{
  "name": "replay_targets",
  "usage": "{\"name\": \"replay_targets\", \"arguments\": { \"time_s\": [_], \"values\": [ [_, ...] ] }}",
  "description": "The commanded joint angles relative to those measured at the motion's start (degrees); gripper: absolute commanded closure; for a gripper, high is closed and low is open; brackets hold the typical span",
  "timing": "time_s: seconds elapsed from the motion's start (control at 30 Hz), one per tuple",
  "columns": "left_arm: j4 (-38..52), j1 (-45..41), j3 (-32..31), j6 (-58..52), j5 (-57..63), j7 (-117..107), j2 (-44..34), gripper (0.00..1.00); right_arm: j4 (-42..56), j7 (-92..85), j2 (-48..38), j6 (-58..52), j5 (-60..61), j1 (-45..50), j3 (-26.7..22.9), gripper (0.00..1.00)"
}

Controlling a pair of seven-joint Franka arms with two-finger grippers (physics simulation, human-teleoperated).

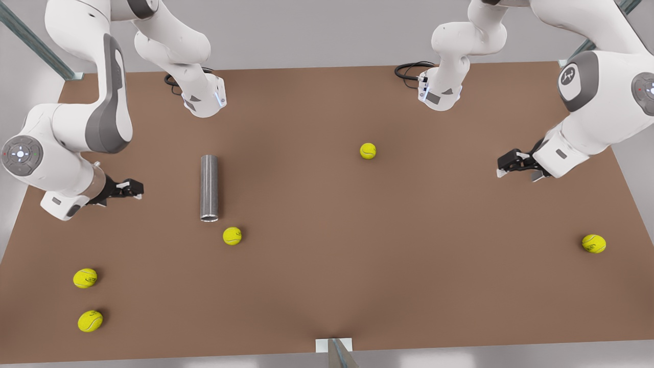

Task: Put the tennis tube upright

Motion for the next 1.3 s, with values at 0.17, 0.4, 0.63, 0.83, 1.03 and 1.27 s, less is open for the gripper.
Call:
{"name": "replay_targets", "arguments": {
  "time_s": [0.17,0.4,0.63,0.83,1.03,1.27],
  "values": [
    [-0.5,-0.5,-0.6,-4.5,0.6,-0.8,0.2,0.01,-0.6,0.6,1.2,1.7,0.0,-0.8,-0.1,0.00],
    [-0.4,-3.1,-0.9,-0.4,0.6,-5.1,5.3,0.01,-8.8,0.6,6.6,4.7,0.8,-0.9,0.1,0.00],
    [-0.4,-4.0,-1.5,-5.7,0.4,-5.1,3.6,0.01,-22.1,2.1,7.0,17.9,3.9,0.9,5.1,0.00],
    [-0.9,-7.6,-1.9,-3.2,0.5,-17.3,5.9,0.01,-40.6,5.8,-3.9,27.8,3.9,0.5,7.2,0.00],
    [-0.9,-6.9,-2.0,0.1,-0.2,-17.2,7.8,0.01,-48.7,5.9,-3.9,36.6,3.9,-0.5,7.2,0.00],
    [-0.6,-6.2,-1.9,0.4,-0.7,-17.1,8.6,0.01,-53.3,7.9,-0.6,45.4,4.0,0.5,7.2,0.00]
  ]
}}
